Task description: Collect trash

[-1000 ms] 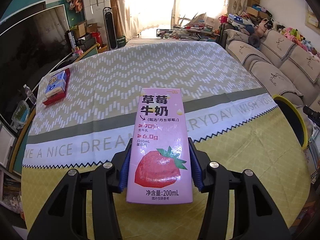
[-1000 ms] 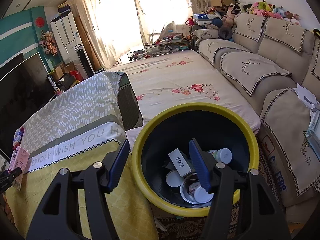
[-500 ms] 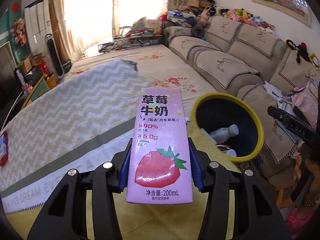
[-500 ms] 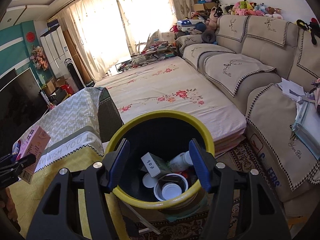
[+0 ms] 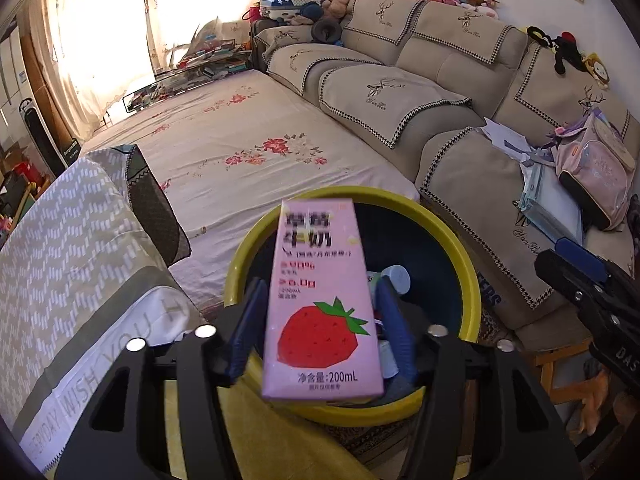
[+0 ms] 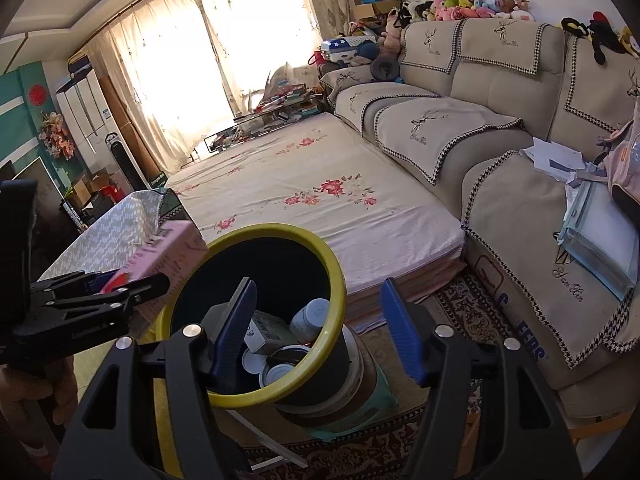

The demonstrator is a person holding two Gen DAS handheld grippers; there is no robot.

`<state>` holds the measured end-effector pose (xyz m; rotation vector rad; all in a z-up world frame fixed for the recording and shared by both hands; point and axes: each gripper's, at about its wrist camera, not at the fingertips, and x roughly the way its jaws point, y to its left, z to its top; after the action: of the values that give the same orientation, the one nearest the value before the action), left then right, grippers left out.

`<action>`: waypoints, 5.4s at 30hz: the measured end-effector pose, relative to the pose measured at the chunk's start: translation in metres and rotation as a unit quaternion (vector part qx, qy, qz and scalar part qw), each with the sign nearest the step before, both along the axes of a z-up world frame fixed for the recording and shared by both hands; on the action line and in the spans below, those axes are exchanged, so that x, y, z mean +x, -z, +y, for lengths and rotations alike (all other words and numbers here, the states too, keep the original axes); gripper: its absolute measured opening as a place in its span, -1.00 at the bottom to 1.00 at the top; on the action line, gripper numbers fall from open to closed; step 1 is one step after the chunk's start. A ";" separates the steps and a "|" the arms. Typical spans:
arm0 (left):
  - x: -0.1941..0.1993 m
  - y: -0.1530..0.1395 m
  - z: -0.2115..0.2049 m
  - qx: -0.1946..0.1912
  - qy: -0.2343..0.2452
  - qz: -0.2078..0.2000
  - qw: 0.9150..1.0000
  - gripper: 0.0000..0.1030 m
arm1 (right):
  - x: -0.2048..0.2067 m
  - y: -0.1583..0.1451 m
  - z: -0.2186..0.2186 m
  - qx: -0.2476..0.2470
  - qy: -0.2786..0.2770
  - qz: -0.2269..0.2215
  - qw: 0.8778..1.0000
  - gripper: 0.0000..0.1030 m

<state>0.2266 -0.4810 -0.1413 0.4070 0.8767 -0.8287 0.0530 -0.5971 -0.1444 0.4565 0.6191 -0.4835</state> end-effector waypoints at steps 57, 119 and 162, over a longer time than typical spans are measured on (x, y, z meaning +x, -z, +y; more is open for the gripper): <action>-0.210 -0.129 0.470 -0.099 -0.373 -0.175 0.906 0.91 | -0.029 -0.093 0.224 -0.116 -0.250 -0.055 0.960 0.87; -0.202 -0.119 0.466 -0.091 -0.367 -0.169 0.910 0.91 | -0.024 -0.088 0.226 -0.111 -0.248 -0.052 0.961 0.87; -0.188 -0.121 0.458 -0.094 -0.345 -0.193 0.914 0.91 | -0.010 -0.077 0.237 -0.108 -0.259 -0.041 0.959 0.87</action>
<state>0.0388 -0.0230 -0.0201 0.0639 0.5024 -0.1576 0.0429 -0.3603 -0.0678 0.0943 0.5723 -0.0297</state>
